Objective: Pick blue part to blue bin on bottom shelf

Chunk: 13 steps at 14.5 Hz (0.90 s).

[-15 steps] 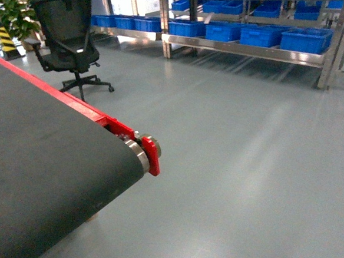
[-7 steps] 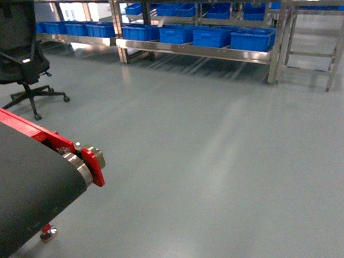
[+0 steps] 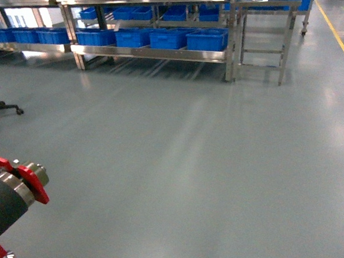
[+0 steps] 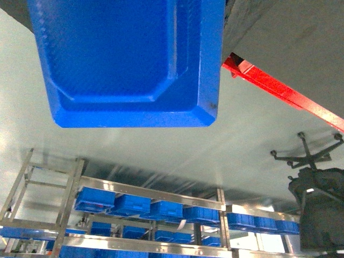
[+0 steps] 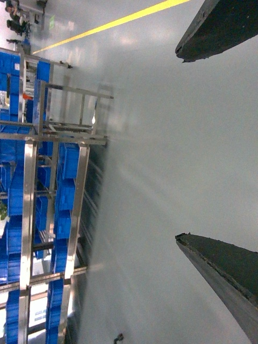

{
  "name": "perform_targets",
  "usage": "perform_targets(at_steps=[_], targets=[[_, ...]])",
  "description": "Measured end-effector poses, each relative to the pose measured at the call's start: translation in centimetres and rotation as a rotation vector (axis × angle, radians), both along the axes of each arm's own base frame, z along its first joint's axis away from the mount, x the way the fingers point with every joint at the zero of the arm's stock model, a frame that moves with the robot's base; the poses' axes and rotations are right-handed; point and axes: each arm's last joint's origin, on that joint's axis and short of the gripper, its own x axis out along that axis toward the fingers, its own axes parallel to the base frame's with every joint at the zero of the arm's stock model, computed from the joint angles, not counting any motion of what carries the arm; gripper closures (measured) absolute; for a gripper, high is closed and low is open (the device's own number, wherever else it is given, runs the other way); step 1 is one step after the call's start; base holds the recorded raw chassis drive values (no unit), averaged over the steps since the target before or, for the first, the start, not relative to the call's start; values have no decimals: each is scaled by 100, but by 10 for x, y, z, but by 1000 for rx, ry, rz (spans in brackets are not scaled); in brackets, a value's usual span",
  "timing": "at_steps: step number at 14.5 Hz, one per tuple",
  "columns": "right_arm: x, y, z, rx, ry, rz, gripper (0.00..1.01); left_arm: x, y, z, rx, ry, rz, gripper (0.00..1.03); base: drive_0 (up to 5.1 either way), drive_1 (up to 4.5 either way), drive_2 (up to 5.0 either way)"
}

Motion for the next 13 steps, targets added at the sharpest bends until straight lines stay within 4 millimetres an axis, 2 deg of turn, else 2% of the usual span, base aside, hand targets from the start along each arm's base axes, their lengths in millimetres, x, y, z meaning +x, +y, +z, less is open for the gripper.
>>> perform_targets(at_steps=[13], targets=[[0,0,0,0,0,0,3,0,0,0,0,0,-1,60,-160,-160,-160]])
